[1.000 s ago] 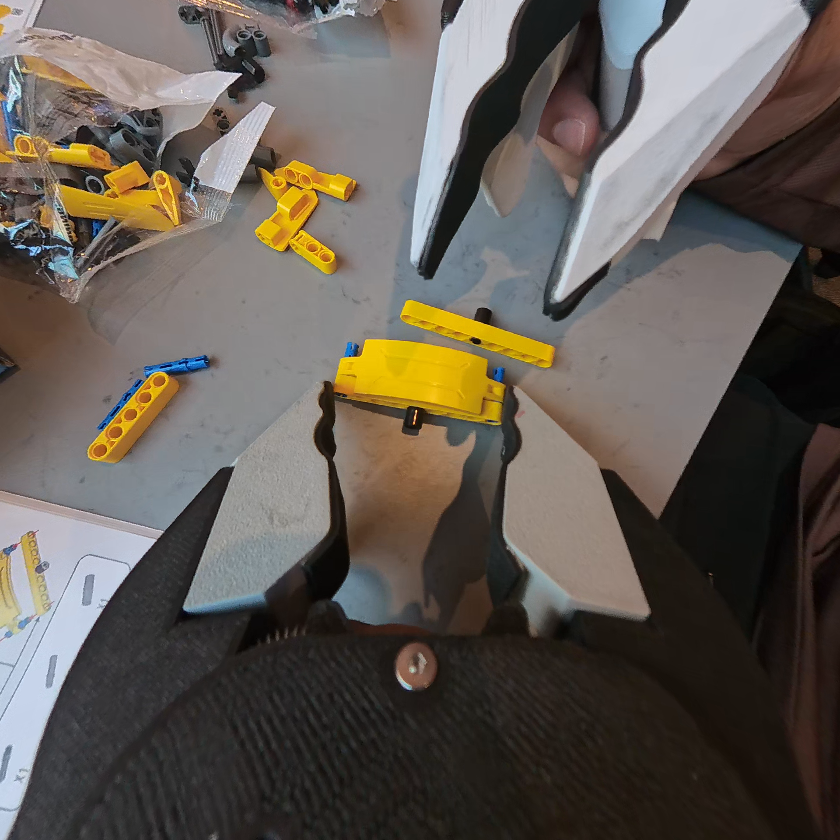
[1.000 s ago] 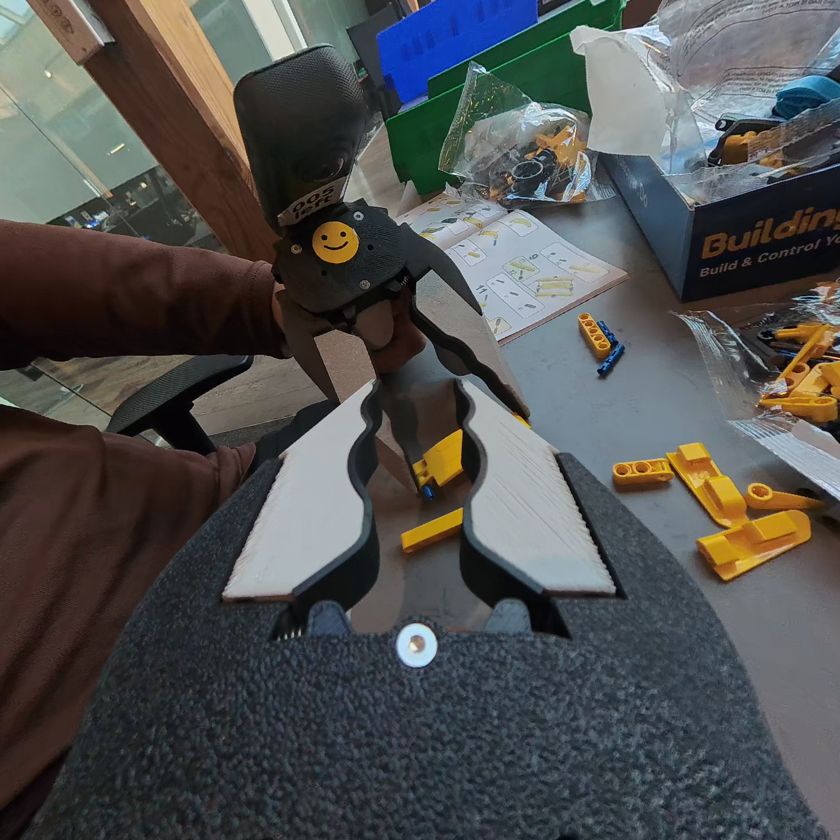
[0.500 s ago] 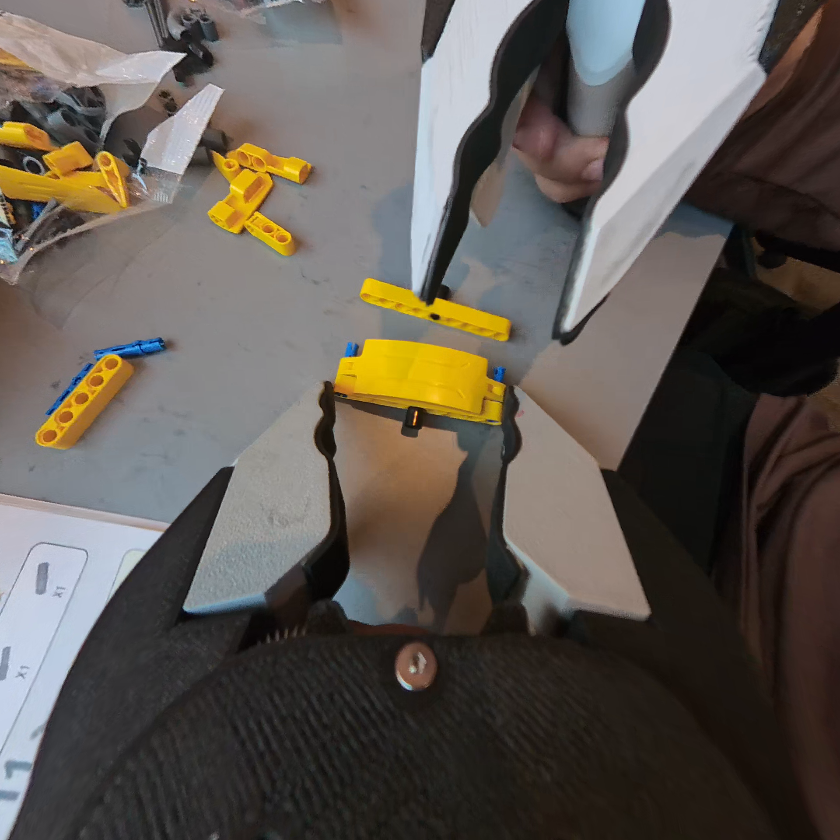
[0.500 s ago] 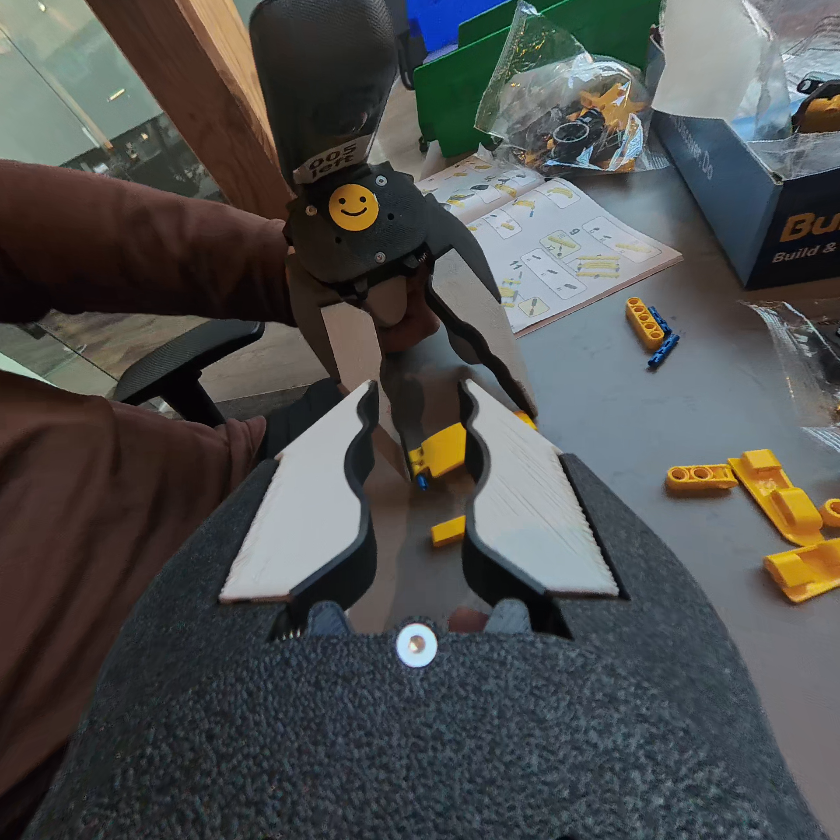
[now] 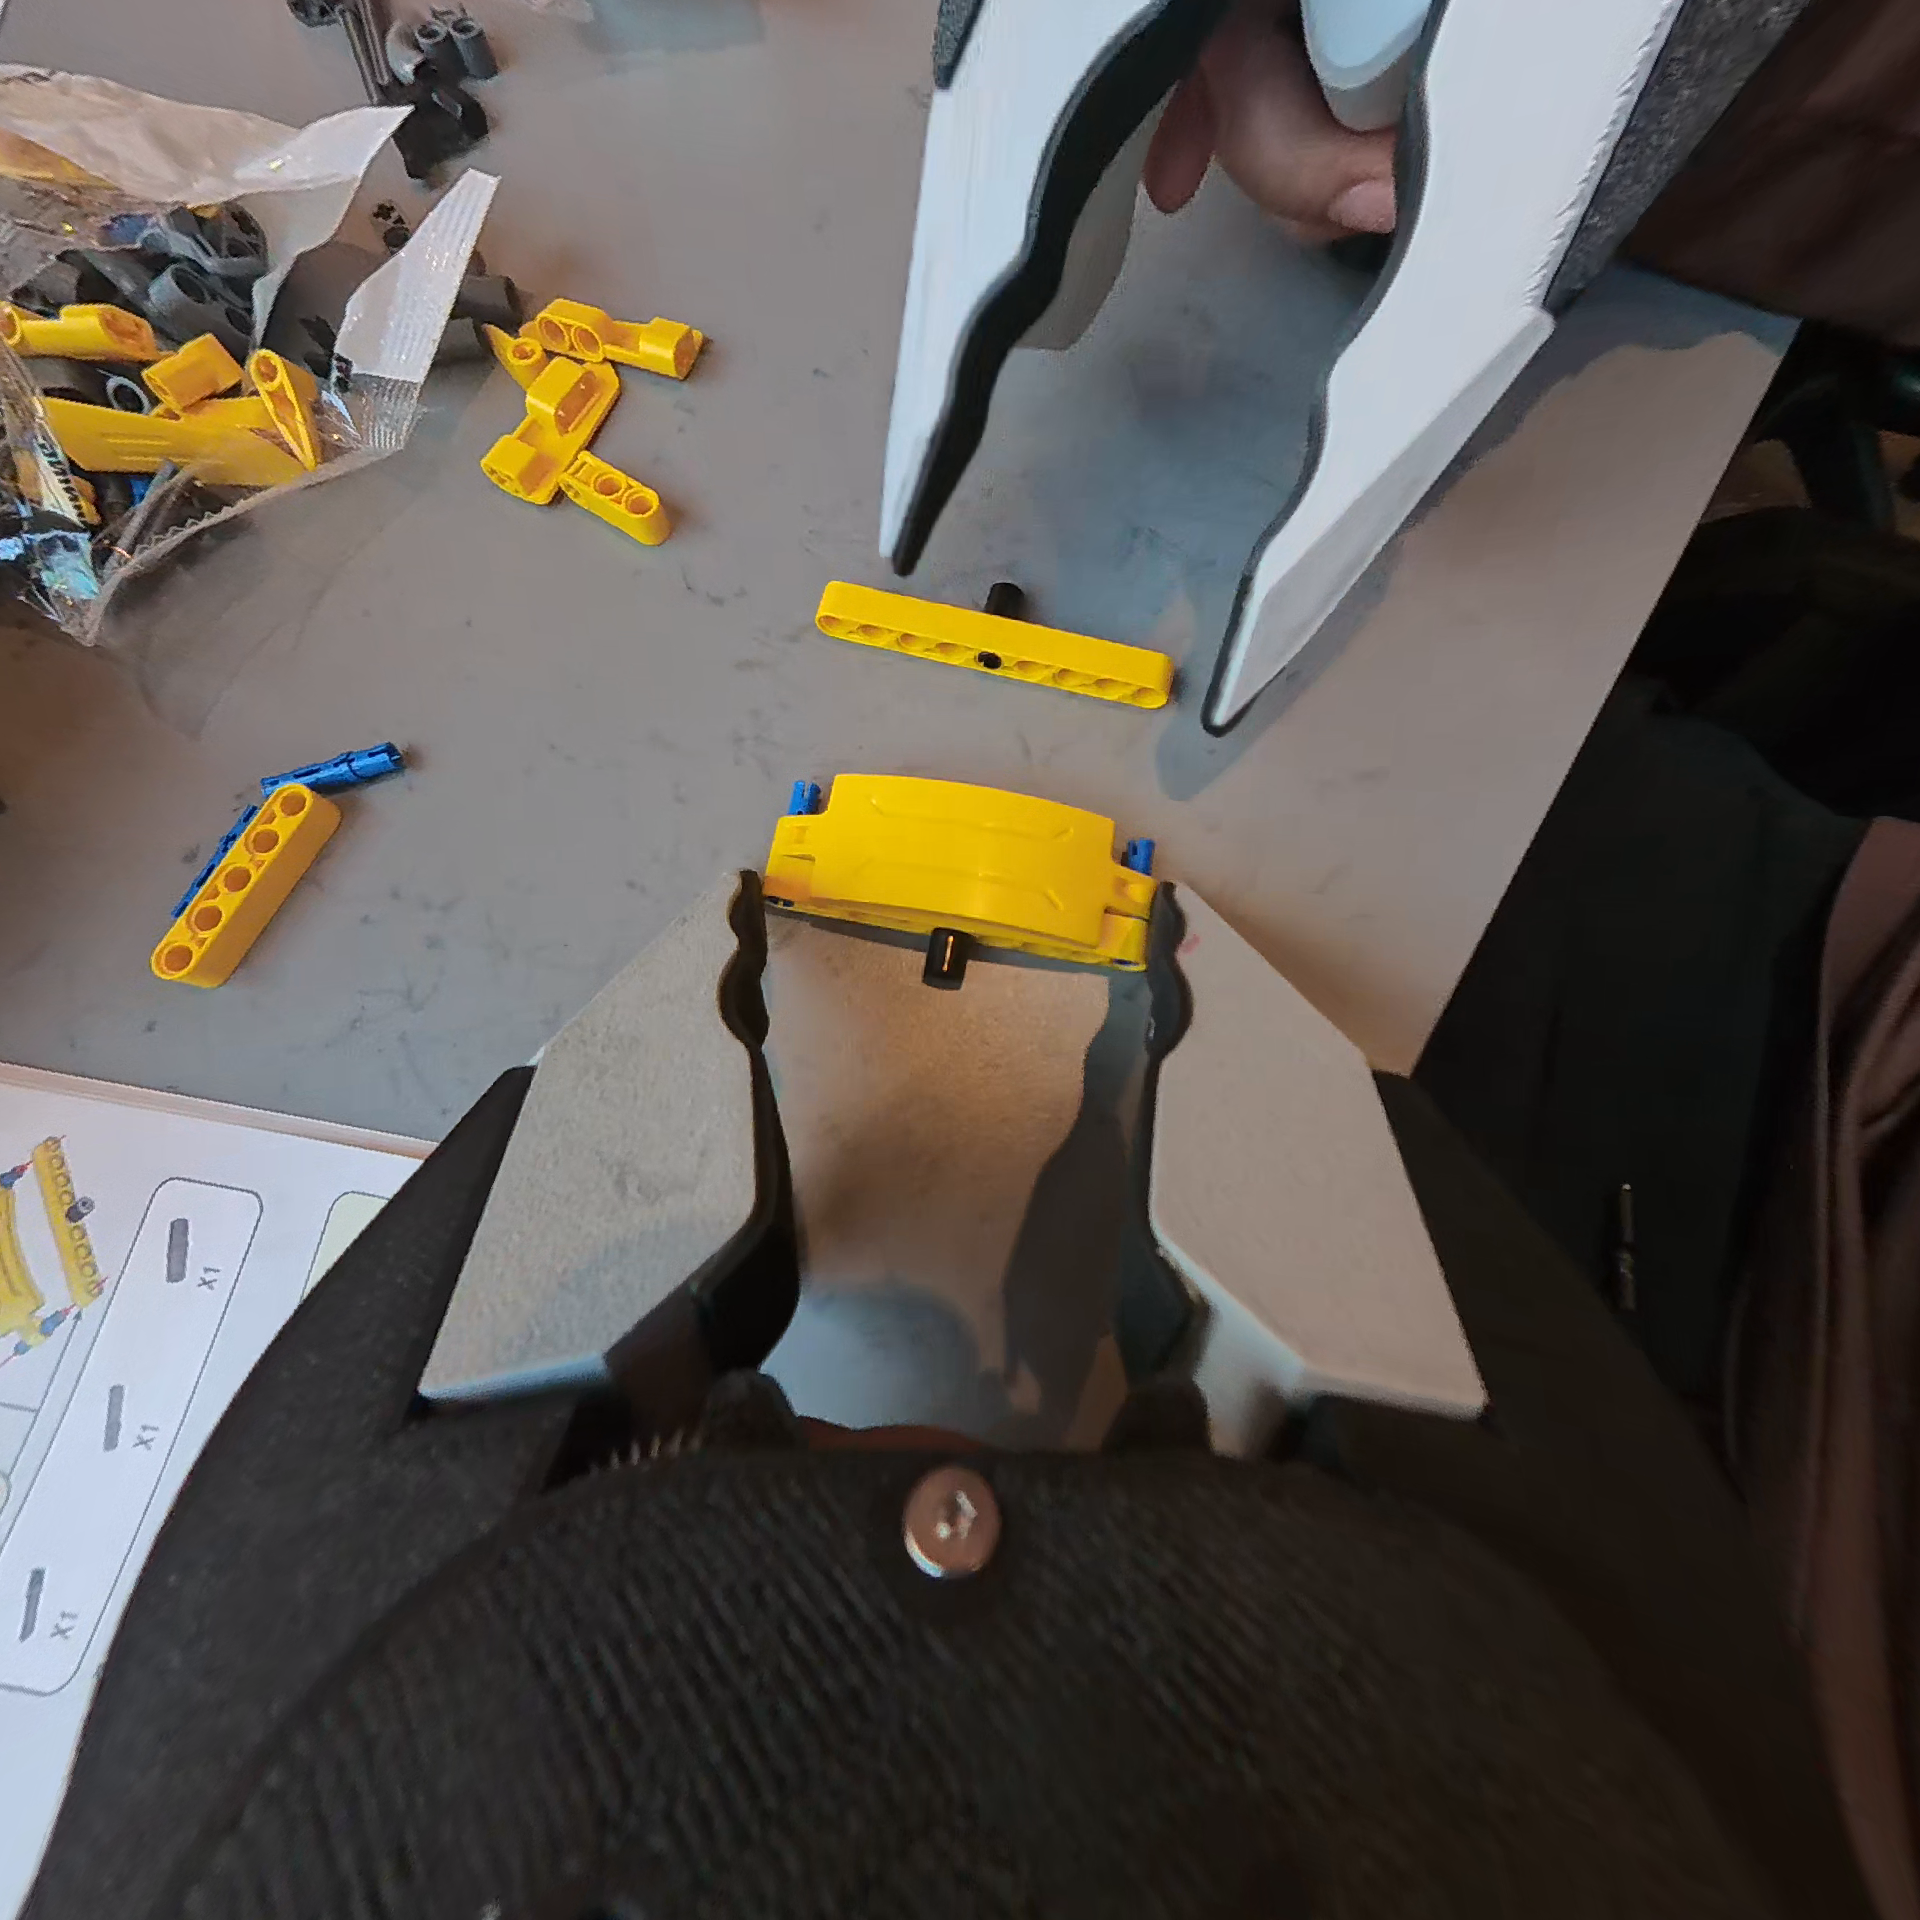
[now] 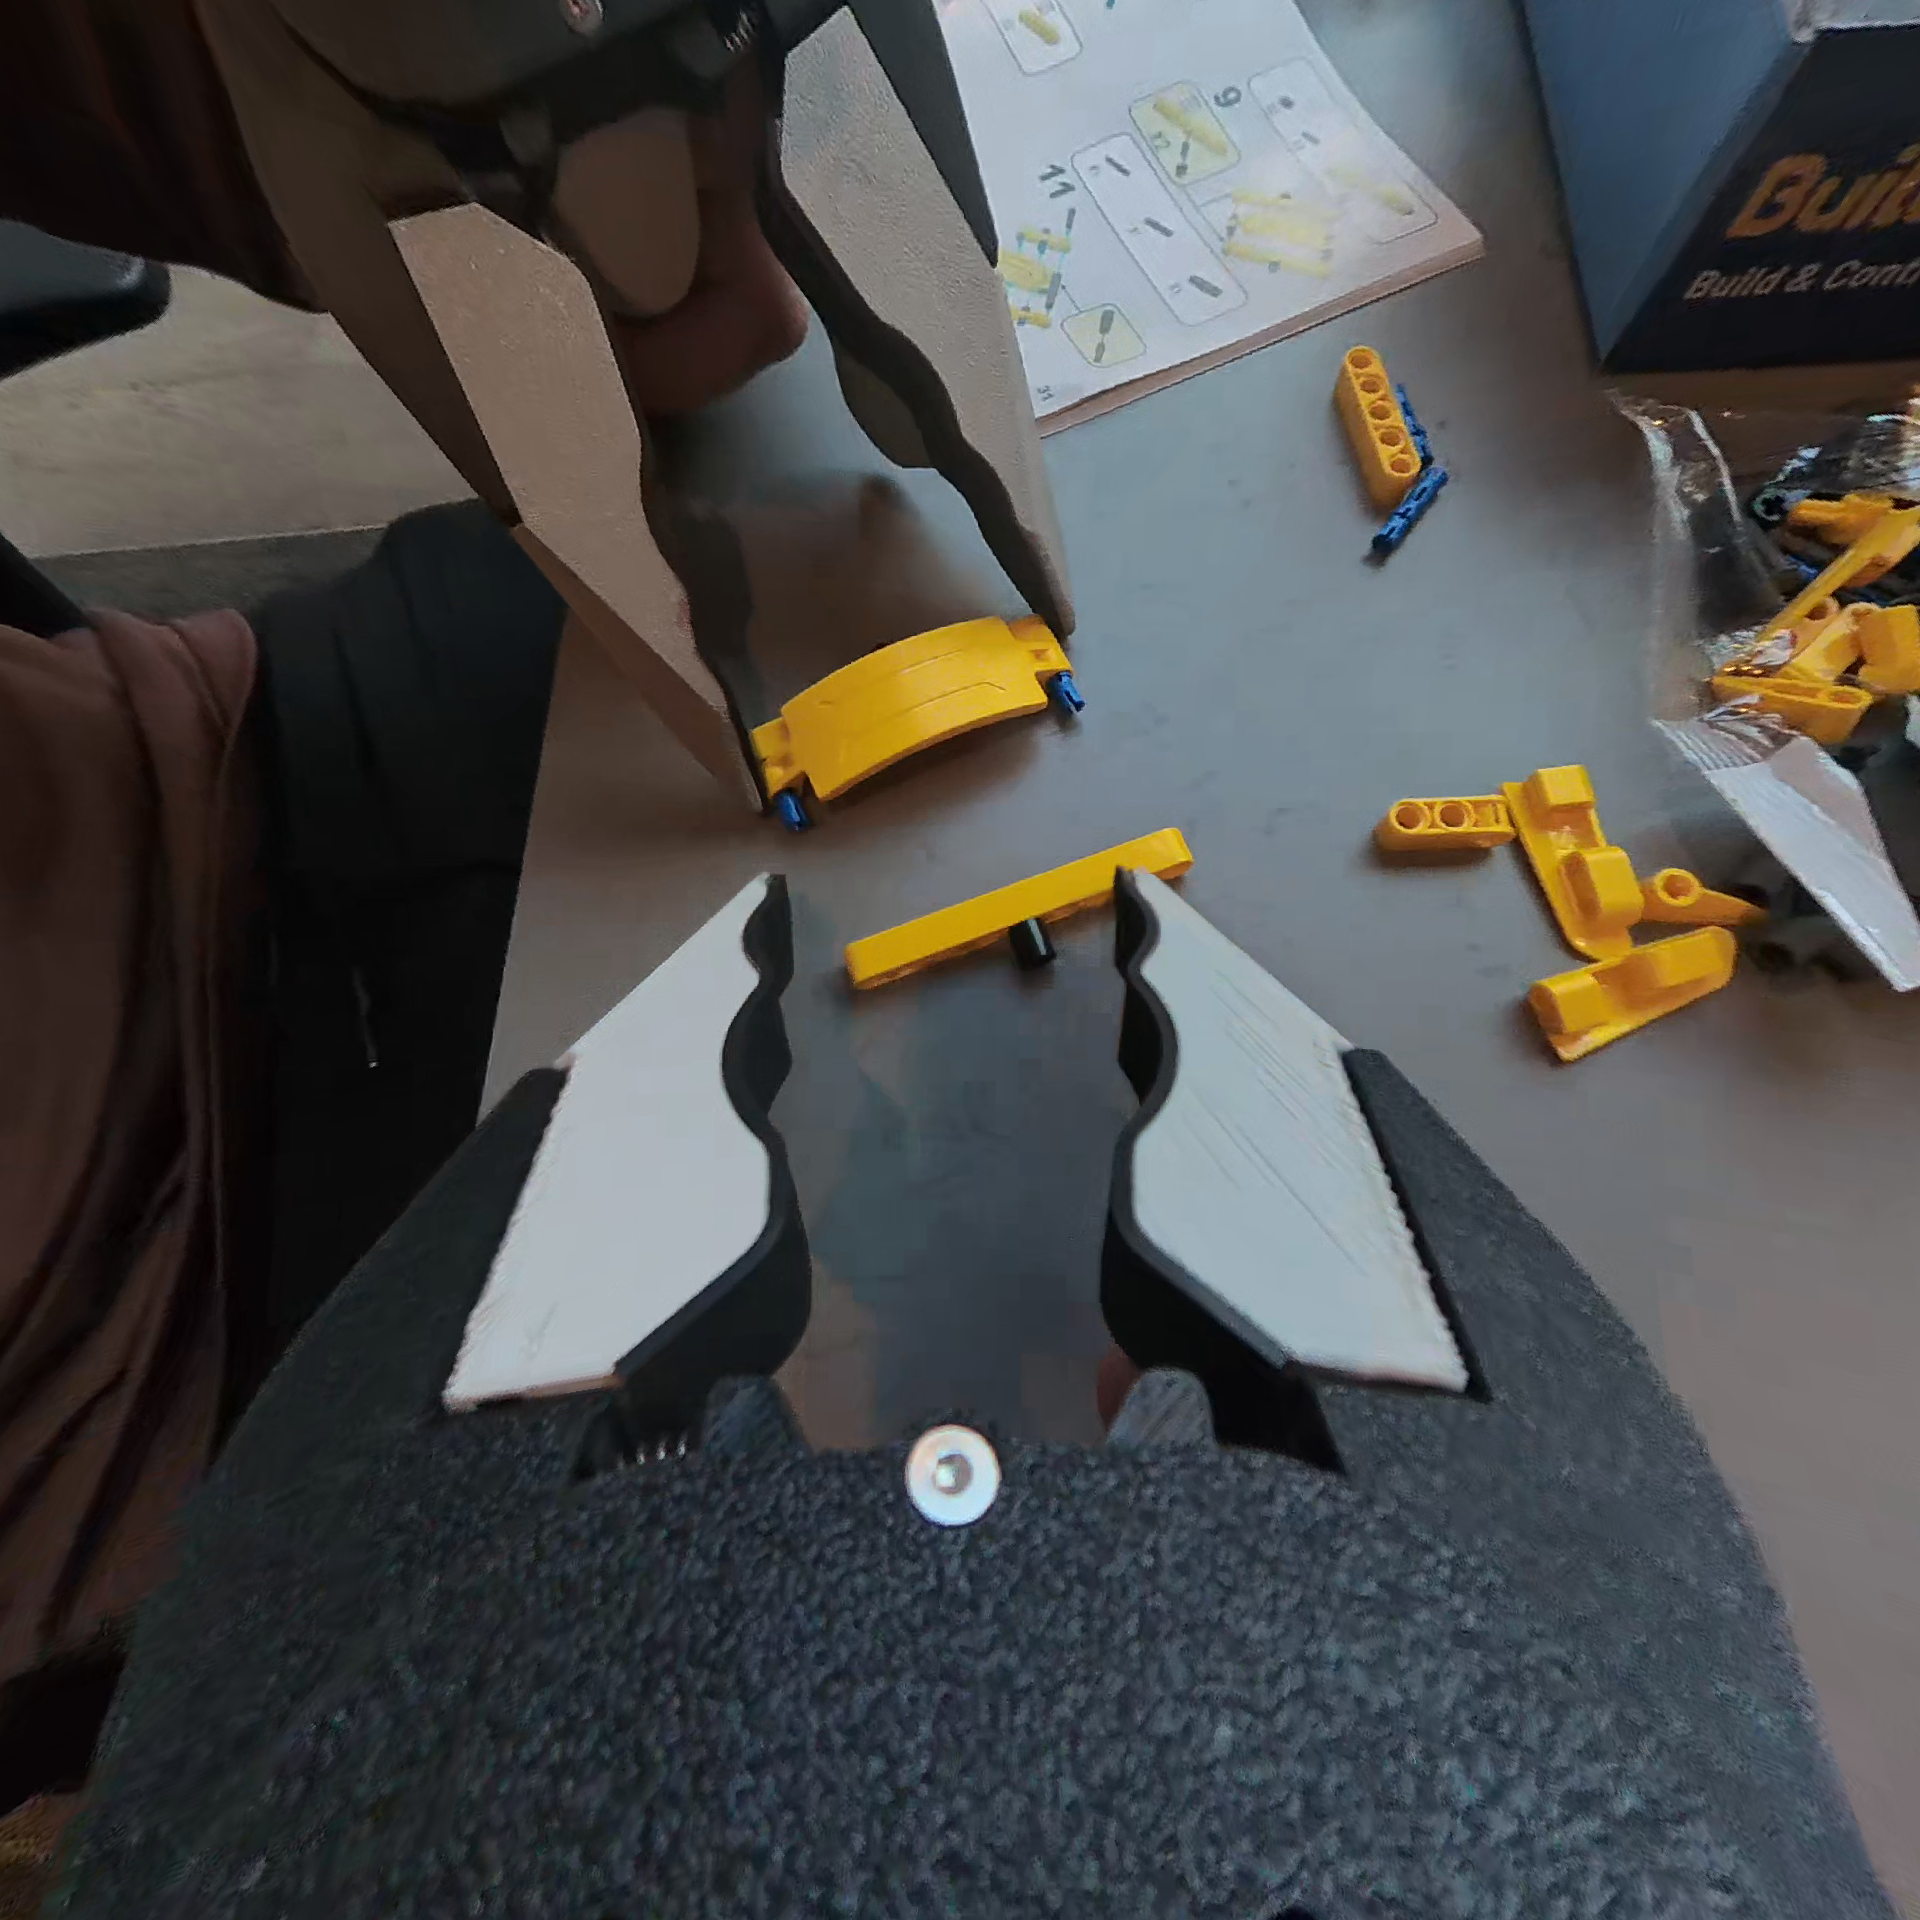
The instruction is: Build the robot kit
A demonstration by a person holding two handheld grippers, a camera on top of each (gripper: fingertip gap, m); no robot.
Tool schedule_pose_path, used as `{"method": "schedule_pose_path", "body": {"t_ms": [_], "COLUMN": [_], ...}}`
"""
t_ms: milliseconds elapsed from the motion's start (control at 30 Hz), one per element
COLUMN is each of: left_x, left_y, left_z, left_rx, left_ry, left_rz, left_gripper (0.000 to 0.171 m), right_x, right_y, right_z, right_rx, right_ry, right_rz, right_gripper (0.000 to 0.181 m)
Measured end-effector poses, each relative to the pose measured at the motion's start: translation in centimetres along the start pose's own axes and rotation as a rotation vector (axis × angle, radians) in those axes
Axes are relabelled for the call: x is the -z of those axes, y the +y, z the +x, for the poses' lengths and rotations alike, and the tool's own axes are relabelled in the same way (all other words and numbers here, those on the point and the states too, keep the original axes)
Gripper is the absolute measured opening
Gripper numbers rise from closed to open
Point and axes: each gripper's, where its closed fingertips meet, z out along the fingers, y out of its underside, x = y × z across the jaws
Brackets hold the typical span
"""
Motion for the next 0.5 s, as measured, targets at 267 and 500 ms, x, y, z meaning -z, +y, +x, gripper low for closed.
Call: {"method": "schedule_pose_path", "body": {"t_ms": [267,500], "left_x": [0.0,-0.1], "left_y": [0.0,0.0], "left_z": [0.3,1.0], "left_rx": [-0.015,-0.043], "left_ry": [0.009,0.038], "left_rz": [0.0,-0.001], "left_gripper": [0.072,0.072], "right_x": [-0.4,-1.0], "right_y": [1.0,0.6], "right_z": [0.3,-1.4], "right_rx": [-0.014,0.009], "right_ry": [0.013,-0.067], "right_rz": [-0.065,-0.065], "right_gripper": [0.067,0.058]}}
